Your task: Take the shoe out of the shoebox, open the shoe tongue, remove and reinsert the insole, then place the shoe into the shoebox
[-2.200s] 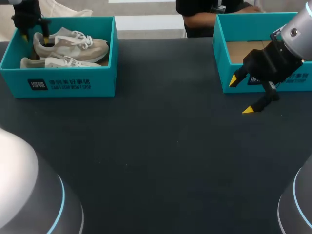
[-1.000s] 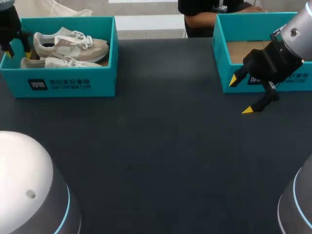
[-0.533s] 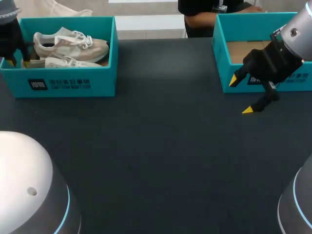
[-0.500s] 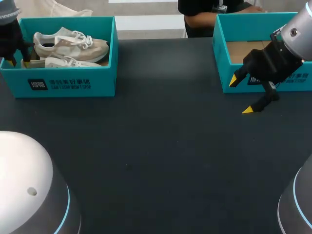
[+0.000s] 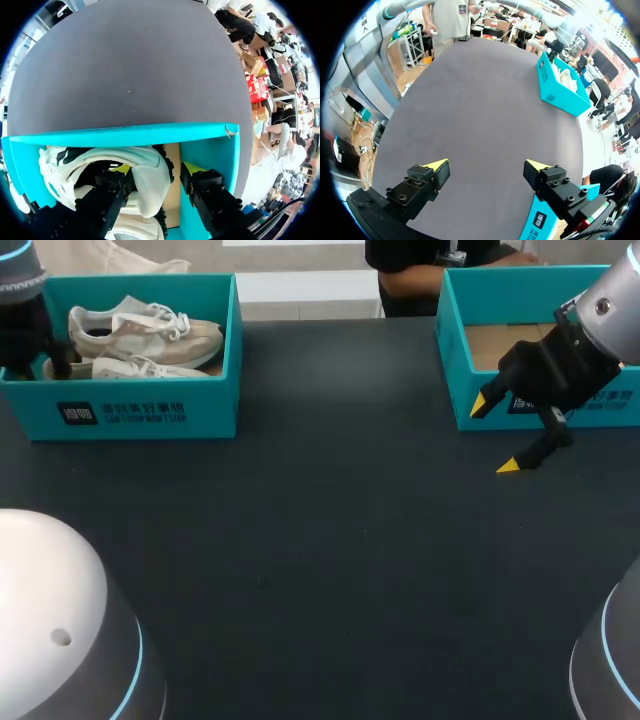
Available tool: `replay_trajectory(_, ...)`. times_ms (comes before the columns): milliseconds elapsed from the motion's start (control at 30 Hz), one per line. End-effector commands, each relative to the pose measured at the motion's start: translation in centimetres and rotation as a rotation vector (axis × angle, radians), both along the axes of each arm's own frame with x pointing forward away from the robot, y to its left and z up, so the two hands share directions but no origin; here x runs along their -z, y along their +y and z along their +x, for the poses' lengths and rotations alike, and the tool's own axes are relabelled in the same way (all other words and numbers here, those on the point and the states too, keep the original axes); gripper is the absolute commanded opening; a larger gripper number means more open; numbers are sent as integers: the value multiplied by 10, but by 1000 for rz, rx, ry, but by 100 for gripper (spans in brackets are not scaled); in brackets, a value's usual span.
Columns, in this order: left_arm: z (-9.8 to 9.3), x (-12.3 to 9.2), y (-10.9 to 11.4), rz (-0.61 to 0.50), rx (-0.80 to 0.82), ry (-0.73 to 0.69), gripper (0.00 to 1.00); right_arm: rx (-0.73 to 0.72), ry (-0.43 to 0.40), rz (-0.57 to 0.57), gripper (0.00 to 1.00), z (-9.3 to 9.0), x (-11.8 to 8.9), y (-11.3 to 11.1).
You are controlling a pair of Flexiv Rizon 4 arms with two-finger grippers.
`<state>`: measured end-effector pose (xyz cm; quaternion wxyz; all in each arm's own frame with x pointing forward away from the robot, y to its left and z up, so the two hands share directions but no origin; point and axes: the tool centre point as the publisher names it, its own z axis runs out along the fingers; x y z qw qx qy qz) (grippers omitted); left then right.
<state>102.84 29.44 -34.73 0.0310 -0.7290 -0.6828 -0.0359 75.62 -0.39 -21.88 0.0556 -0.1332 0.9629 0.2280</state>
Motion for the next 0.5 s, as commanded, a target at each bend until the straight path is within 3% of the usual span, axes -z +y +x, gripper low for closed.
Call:
replay_trajectory(33, 5, 13, -1, 8, 0, 3, 56, 0, 1, -3, 100, 1, 1, 1)
replay_trajectory(167, 6, 22, -1, 41, 11, -7, 48, 0, 1, -3, 100, 1, 1, 1)
replay_trajectory(267, 6, 23, 0, 51, 18, -11, 29, 0, 1, -3, 100, 1, 1, 1)
replay_trajectory(300, 6, 22, 1, 53, 23, -11, 10, 0, 1, -3, 100, 1, 1, 1)
replay_trajectory(333, 6, 20, 3, 54, 26, -10, 0, 0, 1, -3, 100, 1, 1, 1)
replay_trajectory(500, 5, 0, 7, 44, 67, -4, 0, 0, 1, -3, 100, 1, 1, 1)
